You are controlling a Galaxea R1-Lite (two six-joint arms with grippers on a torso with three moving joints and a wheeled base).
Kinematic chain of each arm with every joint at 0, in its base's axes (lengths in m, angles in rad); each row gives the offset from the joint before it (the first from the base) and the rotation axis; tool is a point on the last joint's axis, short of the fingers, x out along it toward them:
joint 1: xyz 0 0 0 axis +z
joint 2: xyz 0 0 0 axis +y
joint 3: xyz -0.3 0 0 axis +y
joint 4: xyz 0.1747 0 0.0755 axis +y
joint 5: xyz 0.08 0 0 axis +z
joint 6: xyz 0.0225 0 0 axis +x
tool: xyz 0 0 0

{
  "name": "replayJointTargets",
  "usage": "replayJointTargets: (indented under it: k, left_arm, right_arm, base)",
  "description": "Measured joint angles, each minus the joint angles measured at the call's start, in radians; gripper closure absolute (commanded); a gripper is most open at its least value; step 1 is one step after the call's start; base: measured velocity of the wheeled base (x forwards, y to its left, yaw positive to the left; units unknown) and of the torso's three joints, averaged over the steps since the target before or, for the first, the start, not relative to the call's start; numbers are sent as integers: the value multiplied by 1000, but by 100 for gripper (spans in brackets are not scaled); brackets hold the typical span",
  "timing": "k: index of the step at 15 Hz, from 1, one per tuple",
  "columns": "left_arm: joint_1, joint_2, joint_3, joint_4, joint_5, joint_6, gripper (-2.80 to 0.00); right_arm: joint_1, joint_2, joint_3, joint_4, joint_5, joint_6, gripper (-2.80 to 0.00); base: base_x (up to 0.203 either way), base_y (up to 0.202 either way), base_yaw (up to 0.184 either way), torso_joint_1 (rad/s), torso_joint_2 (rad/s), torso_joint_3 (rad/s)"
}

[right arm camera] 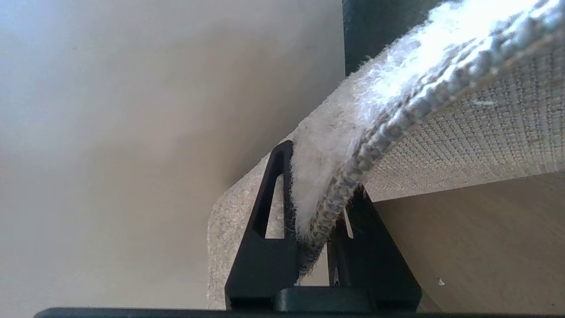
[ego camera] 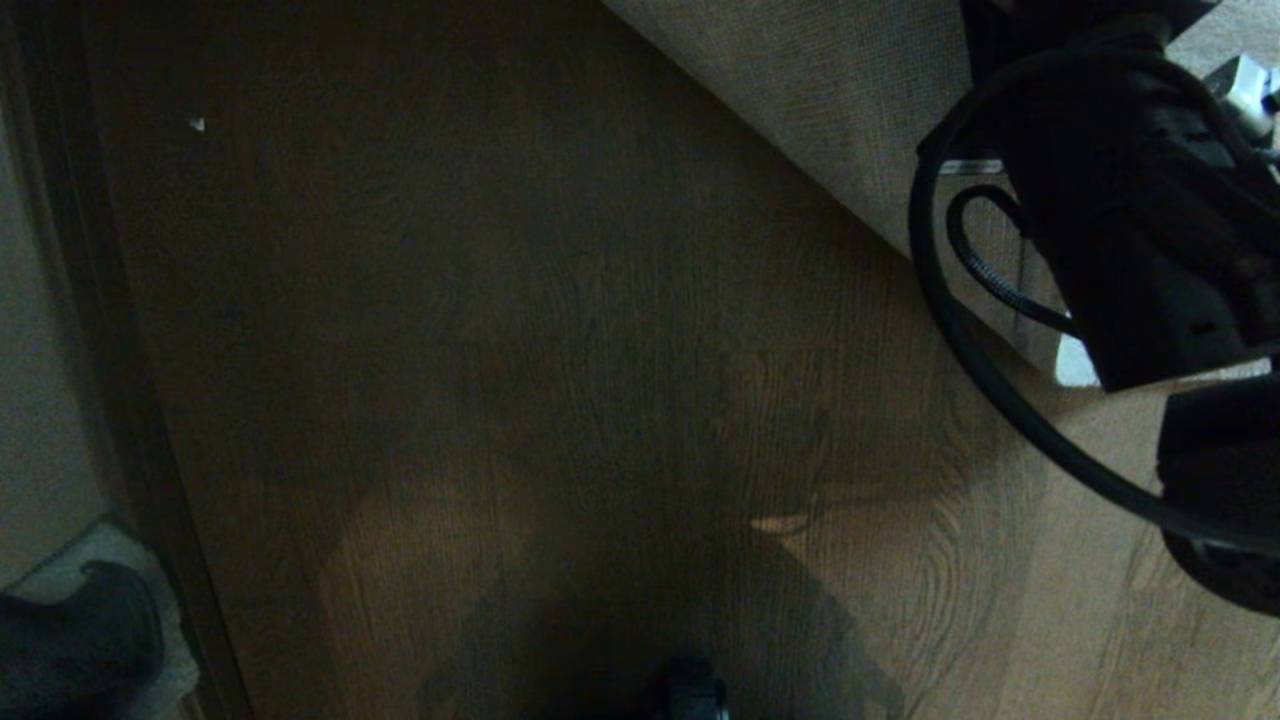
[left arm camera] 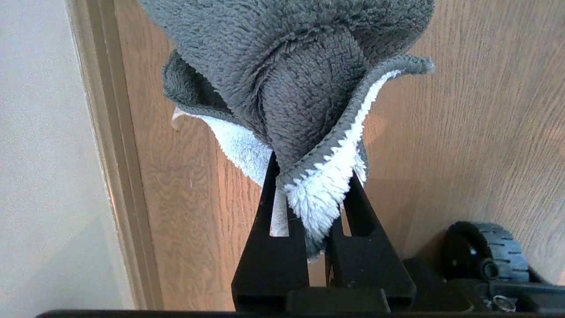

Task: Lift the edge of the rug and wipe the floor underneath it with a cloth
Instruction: Lift up the carpet, then wipe the floor under the carpet with a rag

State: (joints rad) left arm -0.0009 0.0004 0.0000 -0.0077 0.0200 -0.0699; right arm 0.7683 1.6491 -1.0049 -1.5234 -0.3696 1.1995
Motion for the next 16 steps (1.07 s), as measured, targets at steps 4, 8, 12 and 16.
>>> replayJointTargets:
  k: [4, 8, 12, 16]
  left_arm:
    - [0, 0, 0, -1, -2, 6, 0]
    - [0, 0, 0, -1, -4, 12, 0]
    - [0, 0, -21, 40, -19, 28, 0]
    - [1, 2, -126, 180, -126, 27, 0]
  right_arm:
    - [1, -11, 3, 2, 9, 30, 0]
    - [2, -16, 6, 2, 50, 33, 0]
    - [2, -17, 11, 1, 54, 33, 0]
    - [2, -16, 27, 1, 55, 35, 0]
  base:
    - [0, 0, 0, 0, 0, 0]
    - [0, 0, 0, 0, 0, 0]
    - [0, 0, 0, 0, 0, 0]
    - [0, 0, 0, 0, 0, 0]
